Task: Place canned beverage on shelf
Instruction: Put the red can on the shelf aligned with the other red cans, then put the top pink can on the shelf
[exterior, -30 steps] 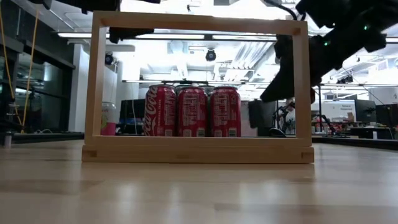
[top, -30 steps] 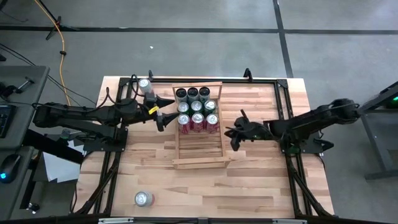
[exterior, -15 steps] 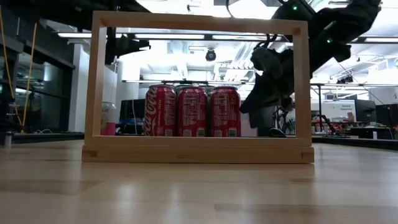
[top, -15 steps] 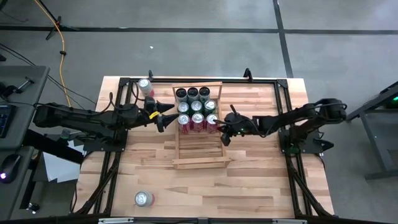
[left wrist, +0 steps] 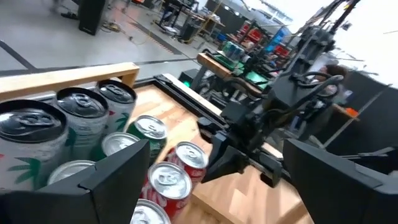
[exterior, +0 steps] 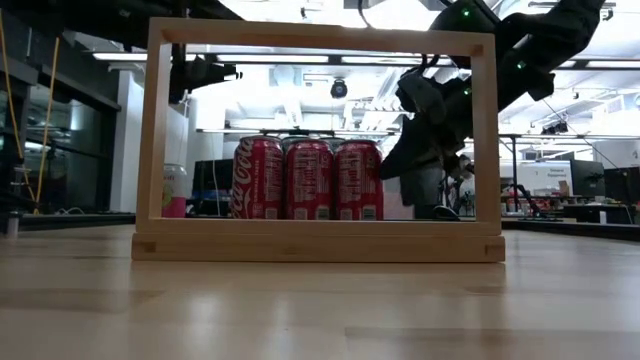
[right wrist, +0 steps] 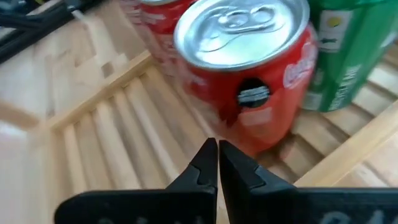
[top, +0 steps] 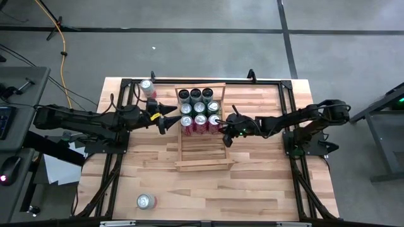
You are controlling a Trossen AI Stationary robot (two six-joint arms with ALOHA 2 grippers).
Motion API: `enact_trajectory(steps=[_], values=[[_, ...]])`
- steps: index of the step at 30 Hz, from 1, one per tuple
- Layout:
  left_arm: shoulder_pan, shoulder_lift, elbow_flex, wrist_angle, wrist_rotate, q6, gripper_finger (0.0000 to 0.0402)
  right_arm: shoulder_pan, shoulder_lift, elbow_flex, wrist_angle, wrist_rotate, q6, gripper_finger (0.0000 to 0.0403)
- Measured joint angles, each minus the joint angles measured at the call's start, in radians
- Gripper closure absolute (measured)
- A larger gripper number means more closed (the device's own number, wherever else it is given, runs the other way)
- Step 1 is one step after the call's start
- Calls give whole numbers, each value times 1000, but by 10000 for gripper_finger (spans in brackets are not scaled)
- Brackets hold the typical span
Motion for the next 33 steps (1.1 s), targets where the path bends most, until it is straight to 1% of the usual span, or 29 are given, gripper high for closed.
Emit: enact_trajectory(steps=[4,6,8,11,16,20,25,27,29,31,33], values=[[1,-54,12,11,47,-3,46,0,-48,-1,-3,-89,-6,403],[0,-98,27,9,53,7,46,0,-102,-1,-5,-132,-26,403],[0,-142,50,-1,53,35,46,0,-171,-1,3,-152,-45,403],[0,-201,84,-37,35,88,46,0,-284,-1,20,-152,-48,403],[0,-267,107,-47,9,197,46,-4,-430,-1,116,-150,-72,403],[1,-284,107,-49,5,230,46,-4,-483,-1,245,-150,-104,403],[1,-284,107,-55,5,207,46,-4,-484,-1,385,-140,-137,397],[1,-281,107,-58,5,208,46,-5,-481,-1,404,-118,-140,385],[1,-281,107,-59,4,208,46,-5,-479,-1,403,-95,-135,362],[1,-281,107,-58,4,208,46,-5,-479,-1,404,-69,-134,327],[1,-281,107,-58,4,208,46,-5,-479,-1,403,-35,-108,283]])
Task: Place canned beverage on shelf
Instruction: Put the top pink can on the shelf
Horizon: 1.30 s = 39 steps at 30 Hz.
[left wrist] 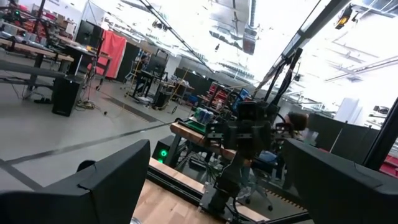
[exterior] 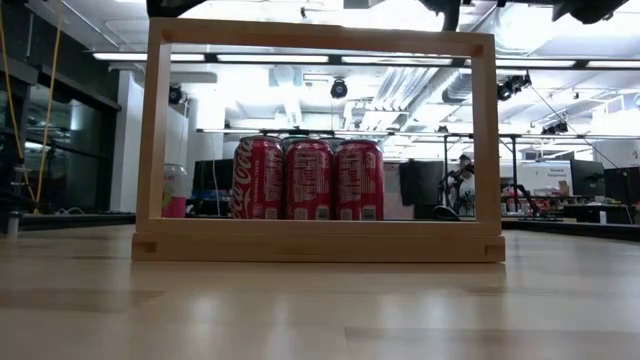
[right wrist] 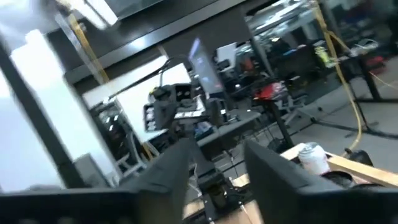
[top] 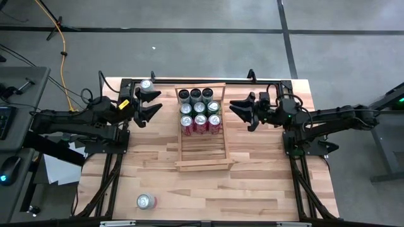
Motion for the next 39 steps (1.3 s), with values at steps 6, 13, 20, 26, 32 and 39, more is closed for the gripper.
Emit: enact_trajectory(steps=[6,13,20,26,32,39], values=[[0,0,0,1,0,30,46,0,0,0,1,63,63,129],[7,23,15,-56,-192,-132,46,-3,0,0,-11,68,55,38],[284,229,334,-799,-290,-312,46,-59,0,0,-56,75,129,32],[613,430,436,-1076,-252,-318,46,-93,0,0,-70,77,188,32],[721,499,358,-1062,-243,-448,46,-84,0,0,-111,77,203,32],[755,501,241,-907,-277,-517,46,-82,0,0,-147,74,203,32]])
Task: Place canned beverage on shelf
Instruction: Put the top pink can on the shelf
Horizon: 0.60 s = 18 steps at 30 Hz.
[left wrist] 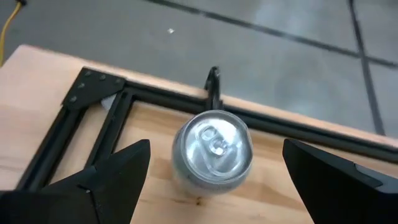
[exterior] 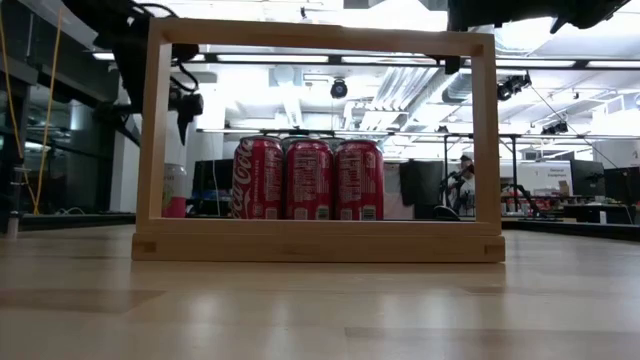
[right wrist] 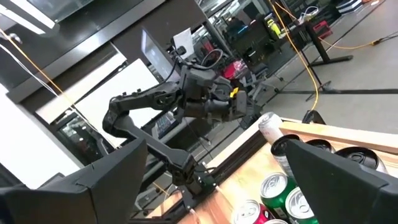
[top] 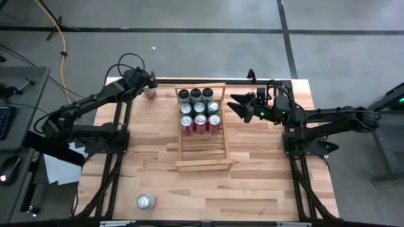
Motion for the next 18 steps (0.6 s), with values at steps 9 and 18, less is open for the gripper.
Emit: enact_trajectory(steps=[9,18], values=[[36,103,-28,146,37,120,46,0,0,0,-3,0,0,32],[56,186,-25,186,19,148,46,0,0,0,-4,0,39,32]])
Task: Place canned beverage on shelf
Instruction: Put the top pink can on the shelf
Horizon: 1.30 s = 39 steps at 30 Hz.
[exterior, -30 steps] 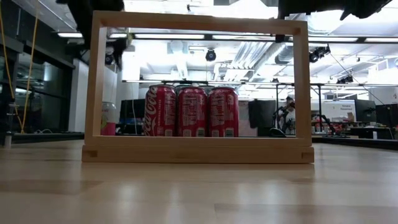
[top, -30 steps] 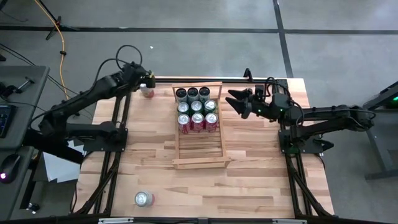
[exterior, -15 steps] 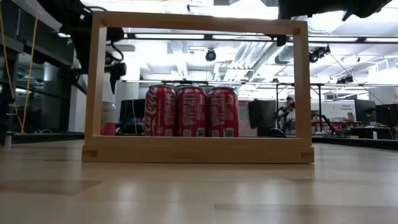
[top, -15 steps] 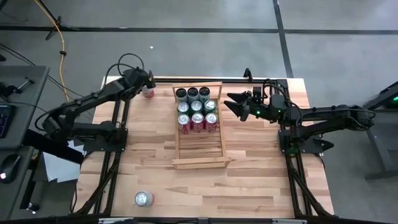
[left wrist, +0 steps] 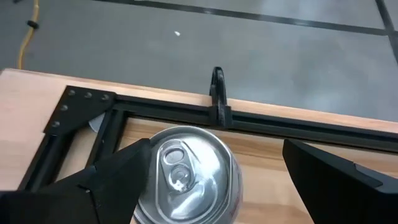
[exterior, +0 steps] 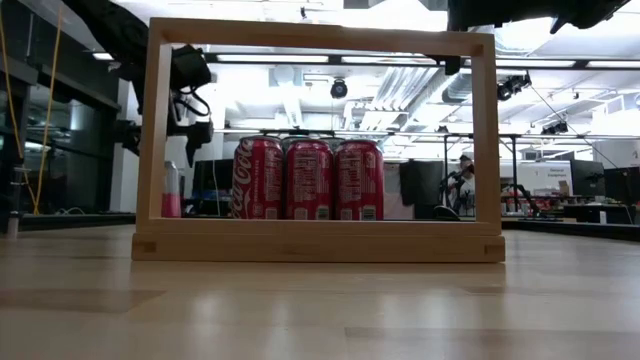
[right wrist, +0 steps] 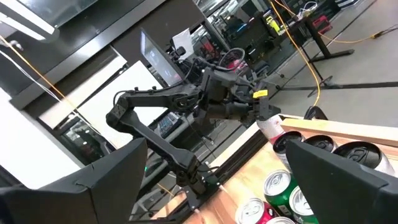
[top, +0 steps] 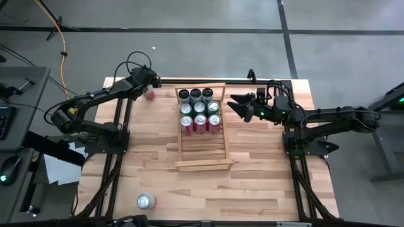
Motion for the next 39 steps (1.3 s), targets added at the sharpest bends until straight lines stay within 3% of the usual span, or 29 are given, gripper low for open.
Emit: enact_trajectory(steps=[14,23,39], values=[[-18,-57,-5,23,32,-5,46,0,0,0,-8,1,-4,32],[-17,-160,-3,-52,-56,53,46,-1,0,0,-16,39,-6,32],[25,-2,-3,-36,48,53,46,0,0,0,-16,46,4,32]])
